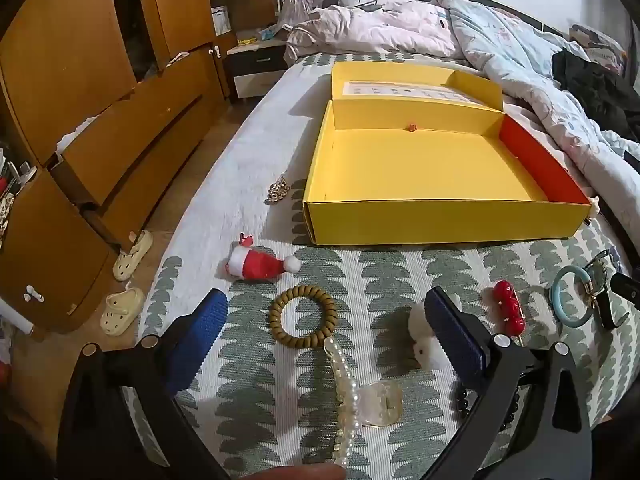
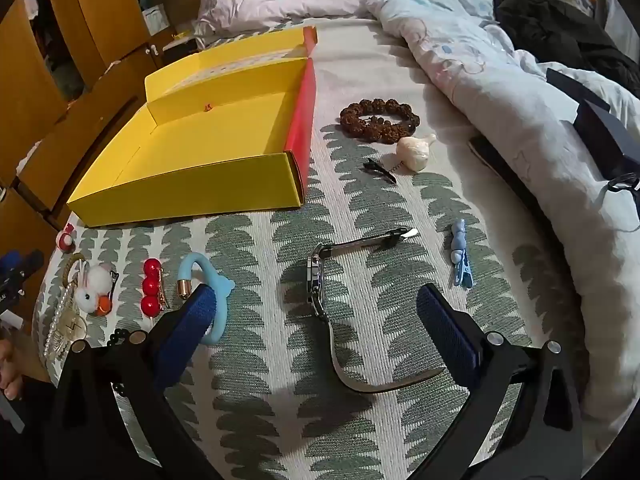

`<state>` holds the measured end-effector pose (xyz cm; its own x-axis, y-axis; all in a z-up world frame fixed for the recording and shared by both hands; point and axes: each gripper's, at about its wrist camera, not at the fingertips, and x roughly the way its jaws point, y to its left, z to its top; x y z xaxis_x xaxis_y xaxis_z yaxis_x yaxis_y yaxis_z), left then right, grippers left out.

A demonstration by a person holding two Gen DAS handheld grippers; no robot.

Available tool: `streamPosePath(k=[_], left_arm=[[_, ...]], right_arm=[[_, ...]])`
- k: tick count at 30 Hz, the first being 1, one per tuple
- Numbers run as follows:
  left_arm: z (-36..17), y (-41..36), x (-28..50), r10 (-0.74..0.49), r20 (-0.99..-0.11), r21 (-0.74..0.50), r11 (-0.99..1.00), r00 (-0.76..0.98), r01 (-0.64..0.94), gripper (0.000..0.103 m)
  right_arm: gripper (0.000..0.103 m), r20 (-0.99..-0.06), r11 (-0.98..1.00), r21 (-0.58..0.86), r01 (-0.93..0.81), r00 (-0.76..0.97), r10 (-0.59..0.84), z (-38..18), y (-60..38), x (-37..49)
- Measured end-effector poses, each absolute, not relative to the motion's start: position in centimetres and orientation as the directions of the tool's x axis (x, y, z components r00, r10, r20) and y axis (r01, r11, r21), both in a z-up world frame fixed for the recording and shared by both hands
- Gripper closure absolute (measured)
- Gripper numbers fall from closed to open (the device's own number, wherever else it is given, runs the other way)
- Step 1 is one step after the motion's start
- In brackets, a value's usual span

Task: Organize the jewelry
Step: 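Move left tool toward the Santa-hat clip while right tool approaches the silver watch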

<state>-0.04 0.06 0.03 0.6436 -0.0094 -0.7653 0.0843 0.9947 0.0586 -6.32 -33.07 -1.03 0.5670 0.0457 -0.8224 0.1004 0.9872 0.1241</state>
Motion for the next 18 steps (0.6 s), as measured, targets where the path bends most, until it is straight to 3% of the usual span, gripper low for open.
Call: streamPosePath(k=[18], left_arm=[[-0.2, 1.2, 1.0, -0.017, -0.794, 0.050, 0.994, 0.607, 0.093, 0.005]], right_arm=[[0.003, -0.818, 0.986, 0.131, 0.101, 0.574, 0.049, -0.9, -33.4, -6.5]])
